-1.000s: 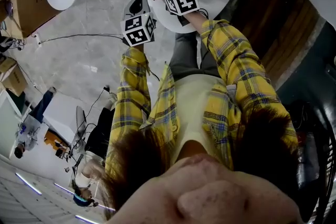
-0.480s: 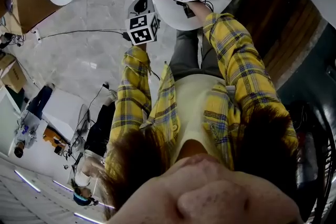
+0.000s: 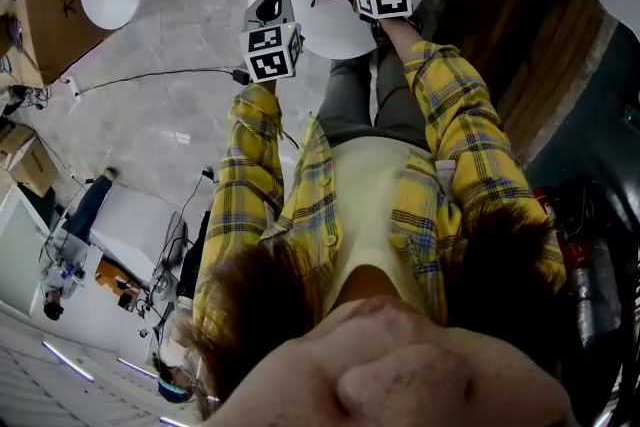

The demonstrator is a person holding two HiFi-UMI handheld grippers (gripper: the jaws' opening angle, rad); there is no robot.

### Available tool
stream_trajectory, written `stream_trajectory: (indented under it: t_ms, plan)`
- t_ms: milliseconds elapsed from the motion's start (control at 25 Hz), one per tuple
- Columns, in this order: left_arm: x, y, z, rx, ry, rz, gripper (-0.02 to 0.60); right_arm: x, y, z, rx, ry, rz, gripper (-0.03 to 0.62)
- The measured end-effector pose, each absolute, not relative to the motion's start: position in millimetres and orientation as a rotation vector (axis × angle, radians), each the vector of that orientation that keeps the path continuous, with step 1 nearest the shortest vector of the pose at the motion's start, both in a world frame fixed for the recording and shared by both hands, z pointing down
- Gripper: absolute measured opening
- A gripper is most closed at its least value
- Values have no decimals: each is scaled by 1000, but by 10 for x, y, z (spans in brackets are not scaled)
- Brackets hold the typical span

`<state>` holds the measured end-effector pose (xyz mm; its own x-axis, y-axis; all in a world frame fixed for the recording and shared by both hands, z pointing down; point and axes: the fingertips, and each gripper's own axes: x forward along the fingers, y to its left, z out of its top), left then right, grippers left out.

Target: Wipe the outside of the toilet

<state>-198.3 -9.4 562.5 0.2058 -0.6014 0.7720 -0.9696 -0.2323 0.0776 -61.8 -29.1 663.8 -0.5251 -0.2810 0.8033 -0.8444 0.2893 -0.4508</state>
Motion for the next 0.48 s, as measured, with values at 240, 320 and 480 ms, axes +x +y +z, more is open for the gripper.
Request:
stream_trajectory:
  t_ms: [240, 320, 480]
  plan:
    - [-1736, -141, 5661, 1962, -1393, 863, 8, -170, -244, 6613, 1088, -1930, 1227, 120]
    - [-1638, -161, 5659, 1980, -1373, 868, 8, -38, -220, 6611, 1108, -1923, 1226, 120]
    - [-1494, -211, 5656, 2021, -1331, 882, 8, 149, -163, 6658, 1137, -1914, 1243, 120]
